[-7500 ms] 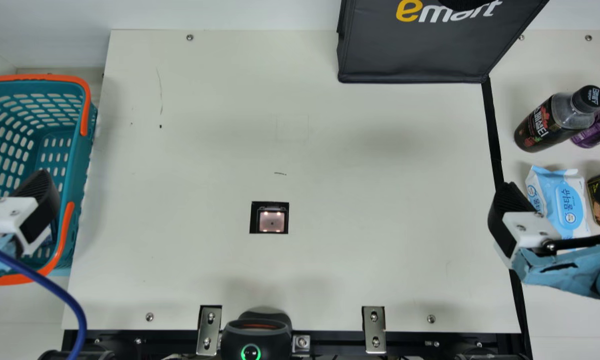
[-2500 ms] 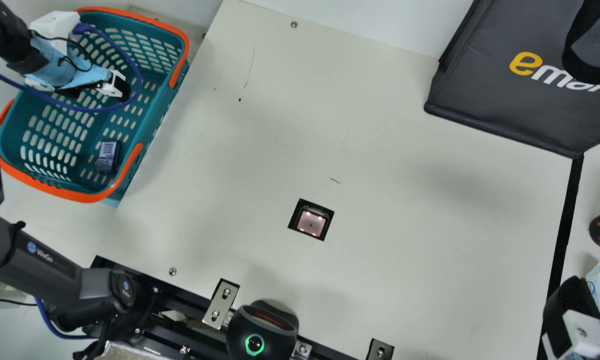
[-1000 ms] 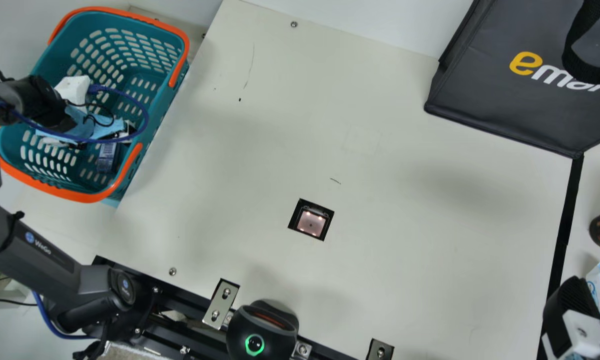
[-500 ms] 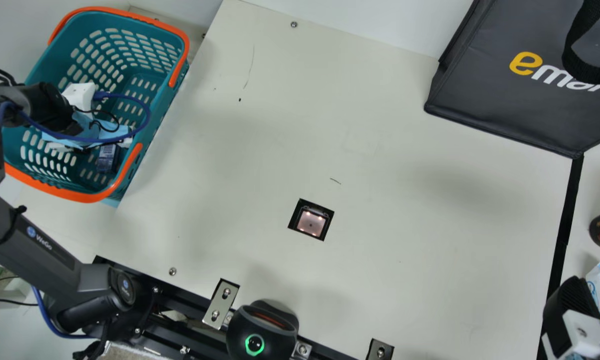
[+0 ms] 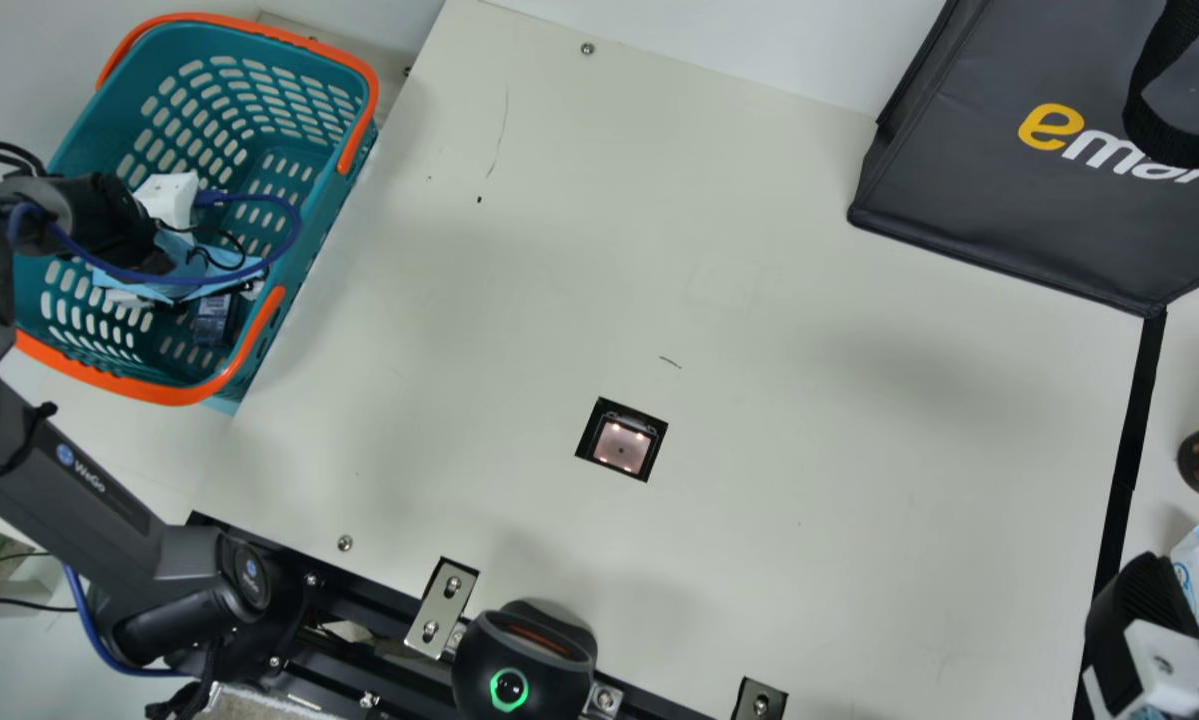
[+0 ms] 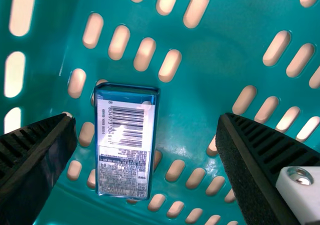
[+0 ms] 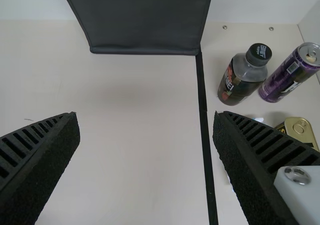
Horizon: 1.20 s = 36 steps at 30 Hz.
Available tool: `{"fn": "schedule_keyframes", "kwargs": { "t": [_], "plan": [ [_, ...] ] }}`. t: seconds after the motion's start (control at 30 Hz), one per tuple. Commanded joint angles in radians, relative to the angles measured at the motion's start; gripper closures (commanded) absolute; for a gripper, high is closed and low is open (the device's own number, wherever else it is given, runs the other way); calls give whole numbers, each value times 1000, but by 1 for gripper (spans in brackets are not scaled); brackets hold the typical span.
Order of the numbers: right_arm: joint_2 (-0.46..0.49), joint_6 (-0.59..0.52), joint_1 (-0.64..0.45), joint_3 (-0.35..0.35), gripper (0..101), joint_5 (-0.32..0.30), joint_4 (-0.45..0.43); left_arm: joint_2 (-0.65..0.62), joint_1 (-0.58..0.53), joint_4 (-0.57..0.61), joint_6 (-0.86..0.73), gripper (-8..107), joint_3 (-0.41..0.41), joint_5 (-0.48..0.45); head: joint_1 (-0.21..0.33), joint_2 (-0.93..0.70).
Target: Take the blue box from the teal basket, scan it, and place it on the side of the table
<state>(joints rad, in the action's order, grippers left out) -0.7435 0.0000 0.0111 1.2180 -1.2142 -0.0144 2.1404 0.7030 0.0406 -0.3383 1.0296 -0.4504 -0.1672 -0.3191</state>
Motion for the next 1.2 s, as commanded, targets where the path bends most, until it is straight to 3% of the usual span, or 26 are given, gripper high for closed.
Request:
{"fn": "schedule_keyframes", "kwargs": {
  "t": [0.0,0.63,1.17],
  "plan": [
    [0,0,0,0,6,0,0,4,0,5,-6,9,1,3,29,-2],
    [0,0,0,0,6,0,0,4,-10,179,-144,9,-3,-44,29,-2],
    [0,0,0,0,6,0,0,10,-6,97,-95,9,-14,8,29,-2]
  ]
}}
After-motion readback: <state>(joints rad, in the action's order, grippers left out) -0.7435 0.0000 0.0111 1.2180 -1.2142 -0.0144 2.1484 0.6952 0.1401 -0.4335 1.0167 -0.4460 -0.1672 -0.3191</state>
